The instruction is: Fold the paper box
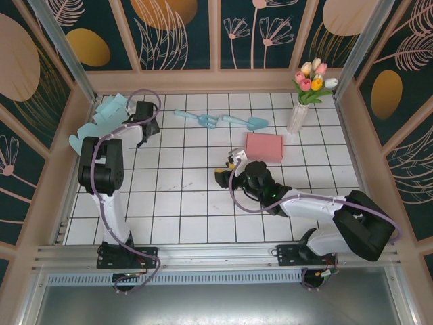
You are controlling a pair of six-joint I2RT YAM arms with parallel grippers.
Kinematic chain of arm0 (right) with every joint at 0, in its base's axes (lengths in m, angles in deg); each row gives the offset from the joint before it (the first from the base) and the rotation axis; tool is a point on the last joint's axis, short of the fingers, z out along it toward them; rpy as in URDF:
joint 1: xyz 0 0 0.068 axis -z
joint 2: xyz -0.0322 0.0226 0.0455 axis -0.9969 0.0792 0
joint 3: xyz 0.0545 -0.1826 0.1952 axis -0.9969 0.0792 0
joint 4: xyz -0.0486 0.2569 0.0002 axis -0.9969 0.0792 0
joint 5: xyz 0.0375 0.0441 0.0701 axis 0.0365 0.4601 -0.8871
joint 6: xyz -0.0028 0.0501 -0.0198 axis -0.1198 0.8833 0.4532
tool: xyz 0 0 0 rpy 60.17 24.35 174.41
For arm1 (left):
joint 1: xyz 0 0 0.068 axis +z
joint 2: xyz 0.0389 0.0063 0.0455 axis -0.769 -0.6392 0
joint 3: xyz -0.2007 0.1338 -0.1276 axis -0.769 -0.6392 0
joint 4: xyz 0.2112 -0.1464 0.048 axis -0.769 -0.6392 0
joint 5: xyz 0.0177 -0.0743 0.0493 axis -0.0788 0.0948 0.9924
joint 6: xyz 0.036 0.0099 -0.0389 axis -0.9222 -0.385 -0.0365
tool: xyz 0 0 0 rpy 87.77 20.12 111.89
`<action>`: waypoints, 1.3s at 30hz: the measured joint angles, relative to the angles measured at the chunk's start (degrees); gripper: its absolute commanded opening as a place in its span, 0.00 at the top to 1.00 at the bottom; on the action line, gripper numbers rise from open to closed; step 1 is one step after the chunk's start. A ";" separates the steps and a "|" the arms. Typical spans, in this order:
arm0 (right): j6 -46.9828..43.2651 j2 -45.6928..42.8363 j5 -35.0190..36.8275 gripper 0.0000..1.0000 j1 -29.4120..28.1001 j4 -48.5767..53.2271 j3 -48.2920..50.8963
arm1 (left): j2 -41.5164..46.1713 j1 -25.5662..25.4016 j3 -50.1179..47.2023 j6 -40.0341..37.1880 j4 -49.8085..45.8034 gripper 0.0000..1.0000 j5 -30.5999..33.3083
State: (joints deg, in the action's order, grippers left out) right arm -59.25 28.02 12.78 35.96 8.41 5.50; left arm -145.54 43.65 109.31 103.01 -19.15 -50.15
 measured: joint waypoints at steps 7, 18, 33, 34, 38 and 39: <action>0.00 0.00 -0.07 0.44 -0.13 0.00 0.00 | -2.62 -0.04 1.88 -1.14 -2.95 0.29 -1.18; 0.04 0.00 -0.20 0.43 -0.20 0.02 0.00 | -5.14 -3.52 5.60 -3.67 -5.97 0.81 -0.15; 5.75 -15.80 9.01 0.43 -0.22 3.34 4.33 | 6.40 -17.18 -7.54 8.85 2.64 1.00 -10.49; 6.69 -18.38 10.23 0.42 -0.22 4.00 5.40 | 8.85 -19.21 -9.62 10.97 4.37 1.00 -11.61; 10.38 -29.75 14.88 0.38 0.11 8.28 9.51 | 15.47 -29.27 -13.73 17.88 9.94 0.80 -13.16; 11.19 -32.48 15.76 0.36 0.35 9.55 10.36 | 15.98 -31.67 -13.84 18.91 10.93 0.77 -13.27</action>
State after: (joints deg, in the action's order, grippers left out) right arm -48.06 -4.46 28.54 36.31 17.96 15.86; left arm -129.56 11.98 95.47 121.92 -8.22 -63.41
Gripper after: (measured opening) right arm 0.612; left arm 0.156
